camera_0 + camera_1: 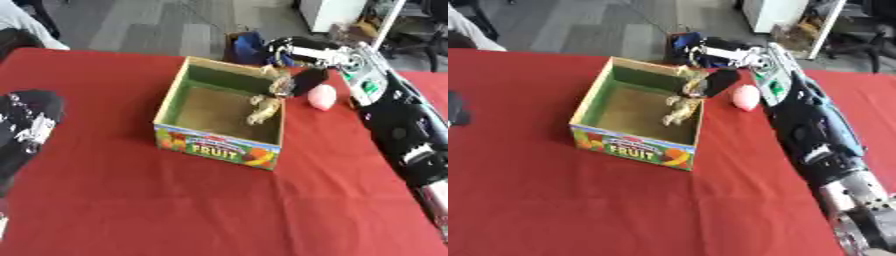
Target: Pick up objects on the table and place them in the box.
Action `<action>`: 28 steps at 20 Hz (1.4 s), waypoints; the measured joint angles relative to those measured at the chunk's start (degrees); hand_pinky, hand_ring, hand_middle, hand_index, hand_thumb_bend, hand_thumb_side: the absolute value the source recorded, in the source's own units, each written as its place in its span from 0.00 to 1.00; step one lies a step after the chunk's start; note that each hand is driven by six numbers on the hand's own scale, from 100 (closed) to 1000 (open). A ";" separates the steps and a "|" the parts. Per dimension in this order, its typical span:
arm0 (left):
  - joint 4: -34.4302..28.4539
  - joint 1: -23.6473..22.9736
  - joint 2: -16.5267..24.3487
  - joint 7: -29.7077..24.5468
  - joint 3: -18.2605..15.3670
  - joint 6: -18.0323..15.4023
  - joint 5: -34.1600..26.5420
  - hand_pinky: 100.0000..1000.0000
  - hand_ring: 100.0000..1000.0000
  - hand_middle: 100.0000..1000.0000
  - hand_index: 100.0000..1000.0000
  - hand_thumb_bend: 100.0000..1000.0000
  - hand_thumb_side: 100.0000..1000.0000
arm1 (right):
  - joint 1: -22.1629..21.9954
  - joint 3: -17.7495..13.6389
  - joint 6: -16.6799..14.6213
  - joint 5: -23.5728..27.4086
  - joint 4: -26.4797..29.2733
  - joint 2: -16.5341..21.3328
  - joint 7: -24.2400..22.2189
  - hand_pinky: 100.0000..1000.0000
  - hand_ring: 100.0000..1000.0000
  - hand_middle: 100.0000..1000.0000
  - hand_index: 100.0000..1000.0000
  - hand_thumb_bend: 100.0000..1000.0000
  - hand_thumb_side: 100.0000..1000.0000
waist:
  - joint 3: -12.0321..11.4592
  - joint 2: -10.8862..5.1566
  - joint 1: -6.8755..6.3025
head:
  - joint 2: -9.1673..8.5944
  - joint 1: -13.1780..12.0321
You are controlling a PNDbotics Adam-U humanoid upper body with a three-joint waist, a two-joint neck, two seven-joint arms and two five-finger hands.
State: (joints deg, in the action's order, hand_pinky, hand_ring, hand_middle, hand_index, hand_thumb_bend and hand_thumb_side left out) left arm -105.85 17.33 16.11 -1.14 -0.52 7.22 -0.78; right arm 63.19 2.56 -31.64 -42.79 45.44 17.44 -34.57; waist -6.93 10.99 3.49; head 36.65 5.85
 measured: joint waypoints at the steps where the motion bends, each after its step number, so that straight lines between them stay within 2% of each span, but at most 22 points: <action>1: 0.00 0.17 0.00 -0.04 0.01 0.01 0.00 0.65 0.58 0.55 0.66 0.38 0.41 | -0.26 0.16 -0.26 -1.04 -0.13 -0.94 0.26 0.91 0.89 0.84 0.94 0.32 0.41 | -0.31 0.08 -0.06 | -0.07 0.16; 6: -0.01 0.67 -0.04 -0.35 0.22 -0.04 -0.06 0.65 0.58 0.55 0.66 0.38 0.42 | -1.49 0.53 -2.75 -7.05 -1.76 -5.18 2.75 0.91 0.89 0.85 0.94 0.34 0.42 | -1.23 0.49 -0.20 | -0.49 0.91; 12: -0.01 0.83 -0.06 -0.47 0.34 0.00 -0.11 0.65 0.58 0.54 0.65 0.38 0.42 | -1.43 0.38 -6.27 -11.61 -3.14 -6.61 6.27 0.91 0.89 0.85 0.93 0.33 0.45 | -1.16 0.05 -0.10 | -0.49 1.11; 17: -0.01 0.83 -0.07 -0.48 0.34 0.01 -0.11 0.65 0.58 0.54 0.65 0.38 0.42 | -1.37 -0.06 -6.74 -11.23 -4.32 -6.61 6.74 0.91 0.89 0.85 0.93 0.34 0.46 | -0.56 -0.08 0.15 | -0.49 1.04; 22: -0.01 0.83 -0.07 -0.55 0.34 0.08 -0.13 0.65 0.58 0.54 0.65 0.38 0.42 | -1.50 -0.53 -6.08 -8.72 -5.22 -6.59 6.08 0.90 0.88 0.87 0.95 0.48 0.49 | -0.61 -0.05 0.02 | -0.49 1.05; 28: -0.01 0.83 -0.09 -0.58 0.34 0.08 -0.14 0.65 0.58 0.54 0.66 0.37 0.42 | -1.94 -1.17 -4.10 -5.46 -5.83 -6.71 6.12 0.91 0.92 0.89 0.98 0.55 0.51 | -1.05 0.17 -0.22 | -0.50 1.18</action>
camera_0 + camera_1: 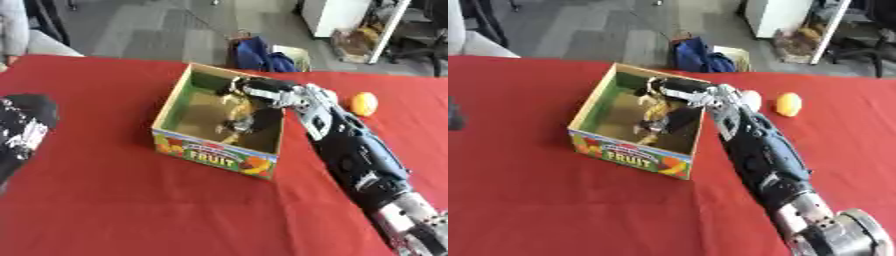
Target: Pick up objects on the table and place them in the box.
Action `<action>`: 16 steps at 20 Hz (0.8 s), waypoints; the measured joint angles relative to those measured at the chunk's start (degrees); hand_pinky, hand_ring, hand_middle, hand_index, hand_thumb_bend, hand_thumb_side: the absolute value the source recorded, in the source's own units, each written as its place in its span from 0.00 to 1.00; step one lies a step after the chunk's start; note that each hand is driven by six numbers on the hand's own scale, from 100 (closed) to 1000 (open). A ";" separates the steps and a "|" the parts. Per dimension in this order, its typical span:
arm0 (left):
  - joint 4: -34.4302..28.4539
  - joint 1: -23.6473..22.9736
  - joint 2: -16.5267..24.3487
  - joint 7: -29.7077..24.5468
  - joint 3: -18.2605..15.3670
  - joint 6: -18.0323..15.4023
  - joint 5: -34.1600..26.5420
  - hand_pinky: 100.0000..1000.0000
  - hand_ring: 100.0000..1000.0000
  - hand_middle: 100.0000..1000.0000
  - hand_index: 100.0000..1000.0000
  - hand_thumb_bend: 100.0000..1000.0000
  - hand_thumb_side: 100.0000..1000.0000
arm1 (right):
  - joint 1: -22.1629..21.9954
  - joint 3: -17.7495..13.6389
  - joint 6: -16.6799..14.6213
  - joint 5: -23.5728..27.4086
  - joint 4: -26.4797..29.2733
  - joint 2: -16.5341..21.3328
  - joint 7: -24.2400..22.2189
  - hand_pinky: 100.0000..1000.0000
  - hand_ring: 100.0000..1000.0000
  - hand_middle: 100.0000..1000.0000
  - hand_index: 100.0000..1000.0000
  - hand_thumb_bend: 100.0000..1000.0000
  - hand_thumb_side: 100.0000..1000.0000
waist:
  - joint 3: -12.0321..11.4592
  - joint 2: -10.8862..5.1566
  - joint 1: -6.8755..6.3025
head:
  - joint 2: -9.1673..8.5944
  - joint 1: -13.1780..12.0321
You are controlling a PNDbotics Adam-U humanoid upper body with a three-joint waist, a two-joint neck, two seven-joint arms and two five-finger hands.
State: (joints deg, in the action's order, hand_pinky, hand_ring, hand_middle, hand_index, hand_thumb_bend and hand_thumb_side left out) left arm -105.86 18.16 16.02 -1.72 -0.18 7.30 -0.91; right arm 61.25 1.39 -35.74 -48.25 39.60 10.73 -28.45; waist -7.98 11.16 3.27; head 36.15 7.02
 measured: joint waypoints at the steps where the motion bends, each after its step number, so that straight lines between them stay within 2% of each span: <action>1: 0.00 0.00 -0.10 0.00 0.00 0.00 0.00 0.65 0.58 0.54 0.66 0.37 0.42 | -0.11 0.00 0.60 0.28 -0.01 -0.07 0.53 0.91 0.92 0.89 0.98 0.56 0.51 | -0.08 0.06 0.00 | 0.00 0.04; 8: 0.01 0.02 -0.41 -0.04 0.00 0.01 0.00 0.65 0.58 0.54 0.66 0.38 0.42 | -0.35 0.44 5.31 1.04 0.06 -1.42 4.55 0.92 0.92 0.88 0.96 0.56 0.51 | -0.40 0.22 0.06 | 0.00 0.16; 16: 0.03 0.04 -0.41 -0.09 0.00 0.04 -0.01 0.65 0.58 0.54 0.66 0.38 0.42 | -0.24 0.38 11.76 4.07 -0.63 -1.61 3.20 0.93 0.94 0.87 0.96 0.57 0.50 | -0.56 0.21 0.25 | 0.00 0.16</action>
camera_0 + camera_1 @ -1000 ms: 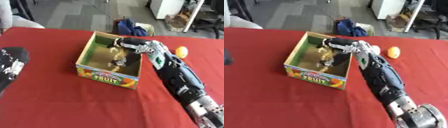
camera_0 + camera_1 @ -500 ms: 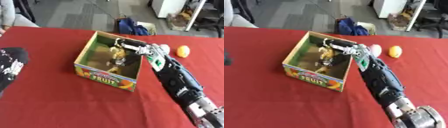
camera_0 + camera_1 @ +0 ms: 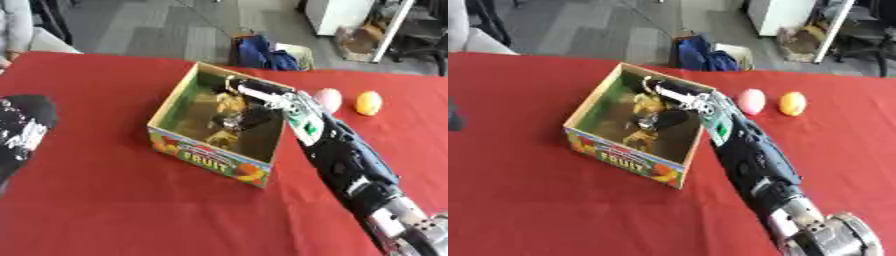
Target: Pick up objects on the table and place them in the box.
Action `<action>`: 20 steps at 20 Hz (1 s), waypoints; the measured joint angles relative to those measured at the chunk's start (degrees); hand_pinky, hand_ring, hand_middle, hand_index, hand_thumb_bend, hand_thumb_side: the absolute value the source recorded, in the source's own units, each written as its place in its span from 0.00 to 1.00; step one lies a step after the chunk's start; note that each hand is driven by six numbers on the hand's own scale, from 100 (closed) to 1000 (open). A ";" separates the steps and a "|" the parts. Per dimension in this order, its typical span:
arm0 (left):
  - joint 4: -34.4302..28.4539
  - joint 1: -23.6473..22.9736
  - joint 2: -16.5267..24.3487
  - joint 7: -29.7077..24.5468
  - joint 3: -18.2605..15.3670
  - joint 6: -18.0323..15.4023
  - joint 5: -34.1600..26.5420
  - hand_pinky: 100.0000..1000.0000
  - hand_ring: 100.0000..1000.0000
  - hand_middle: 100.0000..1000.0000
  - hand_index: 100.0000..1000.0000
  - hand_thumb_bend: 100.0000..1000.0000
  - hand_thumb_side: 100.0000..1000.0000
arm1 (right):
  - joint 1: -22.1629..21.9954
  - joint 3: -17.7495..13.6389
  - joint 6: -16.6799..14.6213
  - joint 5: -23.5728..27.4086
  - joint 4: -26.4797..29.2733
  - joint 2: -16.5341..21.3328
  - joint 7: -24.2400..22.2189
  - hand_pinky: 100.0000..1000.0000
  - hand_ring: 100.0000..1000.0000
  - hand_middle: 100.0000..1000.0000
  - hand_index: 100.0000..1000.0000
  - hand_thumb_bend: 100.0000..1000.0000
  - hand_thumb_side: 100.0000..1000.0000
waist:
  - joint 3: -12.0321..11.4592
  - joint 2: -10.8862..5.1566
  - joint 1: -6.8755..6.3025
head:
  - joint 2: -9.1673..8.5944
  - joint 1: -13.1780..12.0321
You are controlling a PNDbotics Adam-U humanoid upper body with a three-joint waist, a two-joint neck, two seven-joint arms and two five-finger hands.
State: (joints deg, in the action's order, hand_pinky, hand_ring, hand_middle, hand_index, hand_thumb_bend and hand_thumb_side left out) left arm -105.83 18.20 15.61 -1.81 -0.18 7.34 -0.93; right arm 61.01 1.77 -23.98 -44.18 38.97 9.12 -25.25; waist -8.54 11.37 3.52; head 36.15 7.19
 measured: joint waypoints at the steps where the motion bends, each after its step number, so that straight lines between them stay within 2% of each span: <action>1: 0.00 0.00 0.00 -0.02 0.00 0.02 0.00 0.65 0.58 0.54 0.66 0.38 0.42 | 0.00 0.01 0.61 0.03 0.02 0.00 0.32 0.94 0.94 0.88 0.96 0.58 0.50 | 0.00 0.00 0.04 | 0.00 0.00; 6: 0.00 0.01 0.00 -0.21 0.00 0.04 0.00 0.65 0.58 0.54 0.66 0.37 0.42 | -0.32 0.22 2.51 -0.06 0.28 0.00 3.03 0.95 0.96 0.89 0.97 0.58 0.49 | -0.02 0.08 0.12 | 0.00 0.00; 11: 0.00 0.01 0.00 -0.30 0.00 0.07 0.00 0.65 0.58 0.54 0.66 0.37 0.42 | -0.20 0.40 2.68 -1.28 1.46 0.17 6.31 0.95 0.96 0.89 0.97 0.57 0.47 | -0.03 0.10 0.12 | -0.02 -0.02; 20: 0.02 0.01 0.00 -0.32 0.00 0.06 0.00 0.65 0.58 0.54 0.66 0.37 0.42 | 0.59 0.37 2.92 0.54 3.23 2.06 6.56 0.95 0.96 0.88 0.96 0.56 0.46 | 0.41 0.10 0.13 | -0.42 -0.13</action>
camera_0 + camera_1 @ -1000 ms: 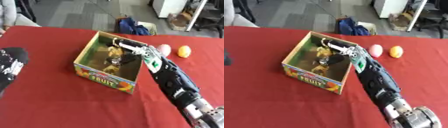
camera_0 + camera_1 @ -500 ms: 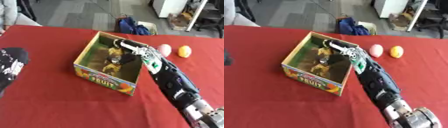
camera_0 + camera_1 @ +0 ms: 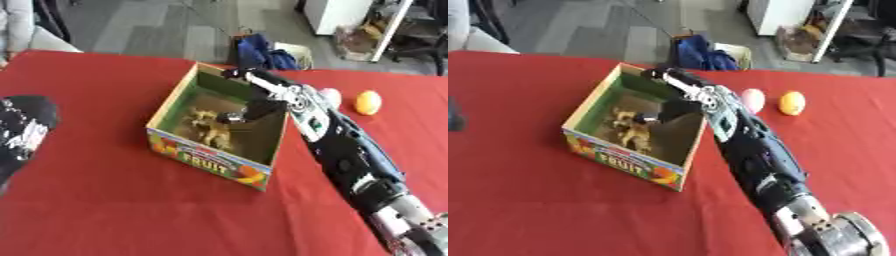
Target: Pick up objects on the table and place them in the box.
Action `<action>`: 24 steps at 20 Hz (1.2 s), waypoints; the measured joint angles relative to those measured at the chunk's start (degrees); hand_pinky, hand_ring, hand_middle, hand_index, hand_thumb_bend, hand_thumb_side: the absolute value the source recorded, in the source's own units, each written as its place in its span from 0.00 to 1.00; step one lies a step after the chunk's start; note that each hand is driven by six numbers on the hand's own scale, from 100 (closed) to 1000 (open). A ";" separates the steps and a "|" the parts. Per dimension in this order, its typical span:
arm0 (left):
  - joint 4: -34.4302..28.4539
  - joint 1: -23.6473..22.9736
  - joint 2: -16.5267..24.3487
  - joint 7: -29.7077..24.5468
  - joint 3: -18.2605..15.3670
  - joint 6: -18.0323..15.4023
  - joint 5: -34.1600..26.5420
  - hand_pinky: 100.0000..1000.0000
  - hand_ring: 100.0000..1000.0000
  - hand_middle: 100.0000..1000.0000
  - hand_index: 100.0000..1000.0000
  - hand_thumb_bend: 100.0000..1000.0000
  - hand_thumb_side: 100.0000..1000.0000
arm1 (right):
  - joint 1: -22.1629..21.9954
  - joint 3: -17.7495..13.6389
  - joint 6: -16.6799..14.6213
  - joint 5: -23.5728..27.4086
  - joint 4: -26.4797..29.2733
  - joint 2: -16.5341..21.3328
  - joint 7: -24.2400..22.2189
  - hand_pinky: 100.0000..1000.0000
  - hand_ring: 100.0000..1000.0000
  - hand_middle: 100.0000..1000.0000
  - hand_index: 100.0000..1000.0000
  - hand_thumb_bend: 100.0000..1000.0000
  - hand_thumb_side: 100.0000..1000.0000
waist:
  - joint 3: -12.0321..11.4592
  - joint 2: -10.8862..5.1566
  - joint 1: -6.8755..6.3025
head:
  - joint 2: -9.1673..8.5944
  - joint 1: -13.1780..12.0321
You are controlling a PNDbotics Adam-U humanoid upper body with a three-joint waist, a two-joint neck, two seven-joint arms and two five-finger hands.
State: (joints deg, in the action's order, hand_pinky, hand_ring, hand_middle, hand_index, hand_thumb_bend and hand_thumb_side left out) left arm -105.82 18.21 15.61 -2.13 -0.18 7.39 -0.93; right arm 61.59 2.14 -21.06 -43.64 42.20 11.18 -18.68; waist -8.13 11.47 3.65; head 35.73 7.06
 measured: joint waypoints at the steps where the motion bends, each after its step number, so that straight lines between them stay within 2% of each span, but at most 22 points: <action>1: 0.00 0.00 0.00 0.00 0.00 0.00 0.00 0.65 0.58 0.54 0.66 0.37 0.42 | 0.03 0.00 0.09 0.30 0.12 0.17 -0.11 0.95 0.96 0.88 0.96 0.56 0.46 | 0.04 0.00 0.00 | -0.02 -0.05; 5: 0.00 0.00 0.00 0.00 0.00 0.00 0.00 0.65 0.58 0.54 0.66 0.37 0.42 | 0.34 -0.01 0.28 1.21 0.66 0.91 -0.36 0.95 0.95 0.87 0.96 0.54 0.45 | 0.34 -0.01 0.00 | -0.03 -0.18; 9: 0.00 -0.02 0.00 0.01 -0.01 -0.01 0.00 0.65 0.58 0.54 0.66 0.37 0.42 | 0.47 -0.22 0.09 1.50 1.05 2.87 0.30 0.94 0.95 0.87 0.96 0.51 0.40 | 0.85 -0.11 0.00 | -0.03 -0.46; 17: 0.00 -0.37 0.05 0.29 -0.37 -0.15 0.04 0.65 0.58 0.54 0.66 0.37 0.42 | -0.11 -2.84 1.28 3.17 1.34 10.20 4.82 0.93 0.94 0.84 0.93 0.47 0.31 | 2.77 -0.14 -0.07 | -0.03 -1.36; 24: -0.02 -0.58 0.08 0.50 -0.42 -0.19 0.17 0.65 0.58 0.53 0.66 0.36 0.42 | -2.84 -4.98 2.76 3.63 0.70 16.51 10.65 0.92 0.93 0.83 0.92 0.43 0.25 | 3.80 -0.11 -0.85 | -0.08 -1.67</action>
State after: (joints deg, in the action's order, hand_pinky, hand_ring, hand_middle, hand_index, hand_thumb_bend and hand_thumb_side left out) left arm -105.84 17.64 15.69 -1.64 -0.60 7.20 -0.76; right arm 58.76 -2.84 -18.29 -40.01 42.90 27.69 -8.03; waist -4.33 11.36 2.80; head 35.65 5.39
